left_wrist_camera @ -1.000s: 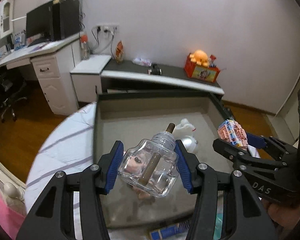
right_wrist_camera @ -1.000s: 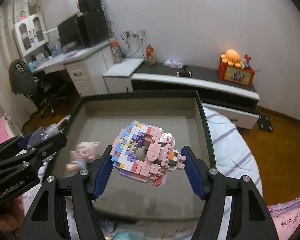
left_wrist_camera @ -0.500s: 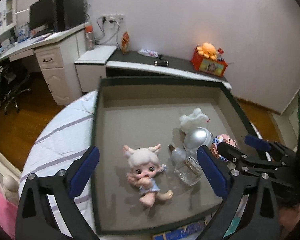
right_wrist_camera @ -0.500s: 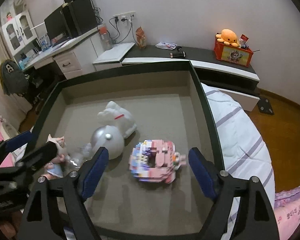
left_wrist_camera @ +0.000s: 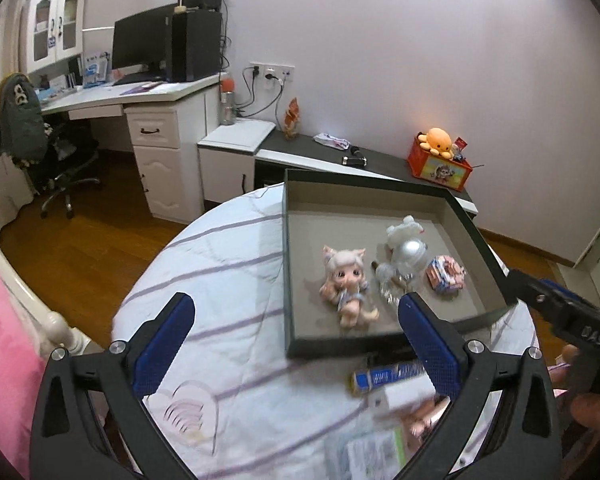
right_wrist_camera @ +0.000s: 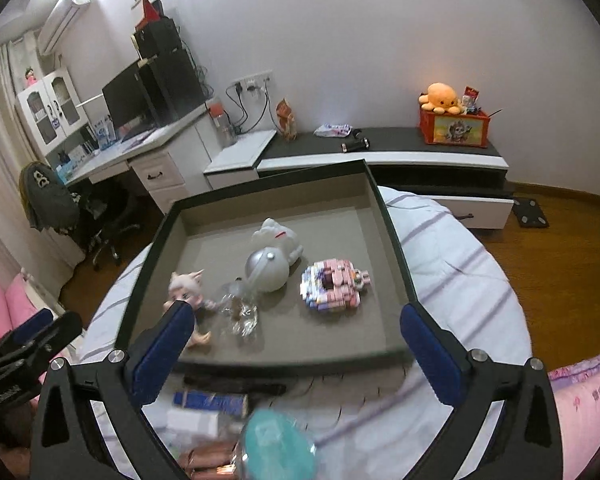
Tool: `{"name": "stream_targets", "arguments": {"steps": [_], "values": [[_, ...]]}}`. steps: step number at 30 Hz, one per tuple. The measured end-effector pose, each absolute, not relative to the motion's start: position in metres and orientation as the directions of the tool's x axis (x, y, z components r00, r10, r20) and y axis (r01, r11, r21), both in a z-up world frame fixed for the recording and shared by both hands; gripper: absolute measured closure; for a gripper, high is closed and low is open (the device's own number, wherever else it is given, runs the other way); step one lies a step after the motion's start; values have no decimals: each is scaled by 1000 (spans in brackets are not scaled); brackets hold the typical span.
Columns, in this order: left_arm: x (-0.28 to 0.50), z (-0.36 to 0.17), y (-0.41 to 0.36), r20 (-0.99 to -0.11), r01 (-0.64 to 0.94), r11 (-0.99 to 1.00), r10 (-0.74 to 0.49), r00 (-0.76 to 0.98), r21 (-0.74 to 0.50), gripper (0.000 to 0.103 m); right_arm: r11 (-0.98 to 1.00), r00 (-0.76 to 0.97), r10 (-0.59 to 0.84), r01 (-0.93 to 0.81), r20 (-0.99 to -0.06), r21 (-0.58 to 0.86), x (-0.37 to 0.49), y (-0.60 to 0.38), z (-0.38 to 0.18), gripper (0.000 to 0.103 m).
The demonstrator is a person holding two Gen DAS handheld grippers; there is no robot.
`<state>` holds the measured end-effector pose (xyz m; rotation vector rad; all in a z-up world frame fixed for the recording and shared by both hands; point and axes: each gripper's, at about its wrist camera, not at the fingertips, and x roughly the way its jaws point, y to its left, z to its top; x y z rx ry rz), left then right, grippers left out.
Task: Organize rigid objects
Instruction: 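Place the glass bottle in the green box with the left tool while the right tool places the block figure, then move both tools back toward the clear box and white plug device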
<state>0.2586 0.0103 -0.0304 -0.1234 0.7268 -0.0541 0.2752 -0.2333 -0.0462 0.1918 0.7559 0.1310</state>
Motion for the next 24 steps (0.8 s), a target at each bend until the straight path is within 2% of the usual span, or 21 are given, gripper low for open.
{"name": "stream_targets", "arguments": {"steps": [14,24], "values": [[162,-33,11,-647,7,995,-70,759,-99,0,976,769,159,-29,-620,214,156,-234,-32,0],[101,-28,-1,-623,33,998,-64,780,-62,0,988,814,89,1,-574,154,87,-214,-31,0]]}}
